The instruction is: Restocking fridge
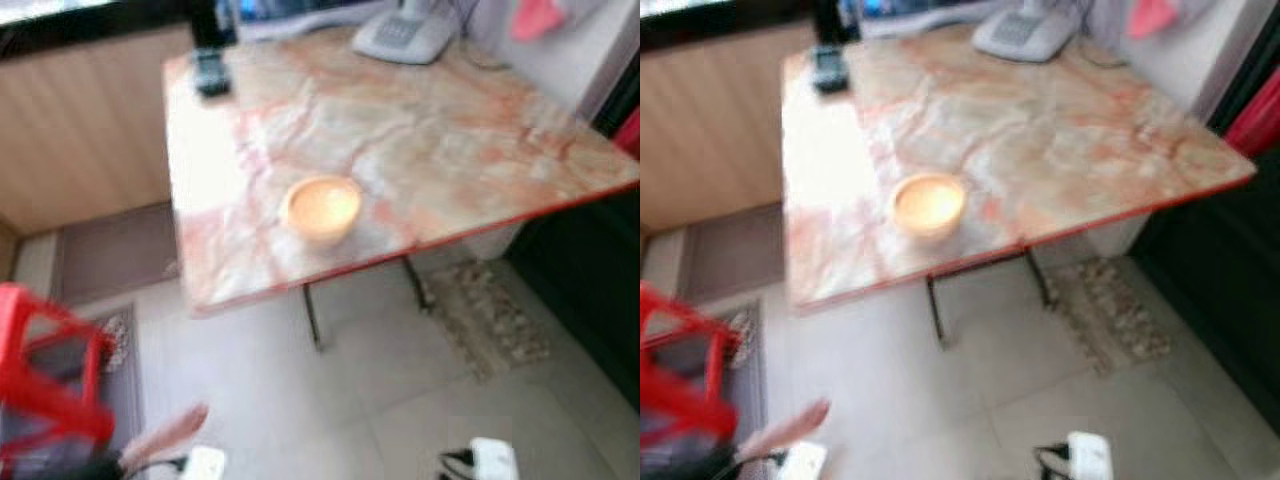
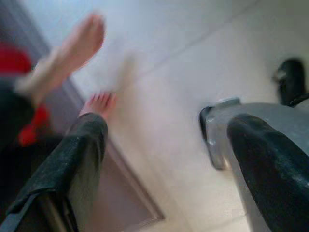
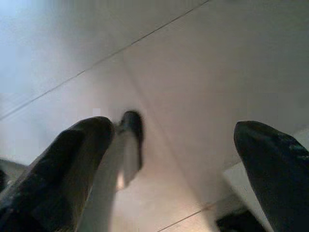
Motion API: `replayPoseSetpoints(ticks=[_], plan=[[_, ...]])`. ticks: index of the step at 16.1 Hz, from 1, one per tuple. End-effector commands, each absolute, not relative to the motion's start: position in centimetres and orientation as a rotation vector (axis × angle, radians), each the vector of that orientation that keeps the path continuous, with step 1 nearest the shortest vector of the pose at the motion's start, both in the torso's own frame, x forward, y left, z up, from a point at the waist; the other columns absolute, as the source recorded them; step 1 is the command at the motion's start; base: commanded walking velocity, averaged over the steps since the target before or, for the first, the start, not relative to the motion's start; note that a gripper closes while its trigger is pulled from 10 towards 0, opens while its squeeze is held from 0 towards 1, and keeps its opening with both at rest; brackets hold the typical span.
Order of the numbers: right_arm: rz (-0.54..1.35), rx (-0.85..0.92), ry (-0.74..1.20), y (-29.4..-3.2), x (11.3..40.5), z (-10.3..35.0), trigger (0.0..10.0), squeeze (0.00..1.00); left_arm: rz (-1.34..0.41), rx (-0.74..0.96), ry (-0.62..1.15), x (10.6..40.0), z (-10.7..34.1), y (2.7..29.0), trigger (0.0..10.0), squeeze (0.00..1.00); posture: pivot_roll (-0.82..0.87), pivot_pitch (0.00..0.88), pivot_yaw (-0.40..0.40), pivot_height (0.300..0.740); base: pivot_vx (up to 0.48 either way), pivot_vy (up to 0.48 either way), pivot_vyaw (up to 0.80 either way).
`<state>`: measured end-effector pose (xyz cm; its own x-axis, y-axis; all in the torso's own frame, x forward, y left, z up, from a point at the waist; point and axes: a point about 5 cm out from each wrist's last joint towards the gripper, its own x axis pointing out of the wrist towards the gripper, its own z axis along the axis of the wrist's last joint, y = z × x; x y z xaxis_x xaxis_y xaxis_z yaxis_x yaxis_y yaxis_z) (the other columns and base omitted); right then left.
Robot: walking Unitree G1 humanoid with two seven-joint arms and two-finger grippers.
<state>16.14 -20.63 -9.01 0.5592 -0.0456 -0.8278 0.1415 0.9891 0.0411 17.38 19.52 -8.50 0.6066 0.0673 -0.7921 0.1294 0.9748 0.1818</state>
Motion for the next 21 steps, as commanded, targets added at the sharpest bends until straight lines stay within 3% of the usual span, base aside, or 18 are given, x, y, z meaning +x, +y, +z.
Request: replayPoseSetpoints(ticks=[1, 6, 12, 15, 17, 20, 21], plan=[[-0.082, 0.119, 0.996, -19.6, 15.6, -9.4, 10.0, 0.0, 0.0, 0.259, 0.944, 16.4, -8.7, 21.0, 10.0, 0.0, 0.06, 0.164, -0.001, 0.74, 0.0, 0.0, 0.0], [-0.047, 0.072, 1.002, -19.6, 15.2, -9.5, 10.0, 0.0, 0.132, 0.158, 0.942, 15.8, -8.7, 22.3, 10.0, 0.0, 0.07, 0.168, -0.003, 0.74, 0.0, 0.0, 0.0], [-0.019, 0.077, 1.008, -18.0, 15.5, -9.6, 10.0, 0.0, 0.192, 0.143, 0.853, 16.2, -8.1, 22.9, 10.0, 0.0, 0.08, 0.182, 0.002, 0.74, 0.0, 0.0, 0.64], [-0.017, 0.076, 1.013, -17.8, 15.4, -9.7, 10.0, 0.0, 0.218, 0.149, 0.704, 18.1, -6.6, 23.5, 10.0, 0.0, 0.09, 0.179, 0.006, 0.74, 0.0, 0.0, 0.0], [-0.017, 0.072, 1.022, -18.1, 14.9, -9.9, 10.0, 0.0, 0.228, 0.158, 0.514, 19.8, -4.5, 24.1, 10.0, 0.0, 0.09, 0.154, 0.016, 0.74, 0.0, 0.0, 0.0], [-0.01, 0.06, 1.041, -18.7, 13.8, -10.1, 10.0, 0.0, 0.199, 0.206, 0.312, 20.1, -2.0, 23.8, 10.0, 0.0, 0.1, 0.122, 0.032, 0.74, 0.0, 0.0, 0.0], [-0.007, 0.059, 1.049, -18.7, 13.4, -10.3, 10.0, 0.0, 0.218, 0.227, 0.238, 19.1, -1.0, 23.7, 10.0, 0.0, 0.1, 0.099, 0.04, 0.74, 0.0, 0.0, 0.0]])
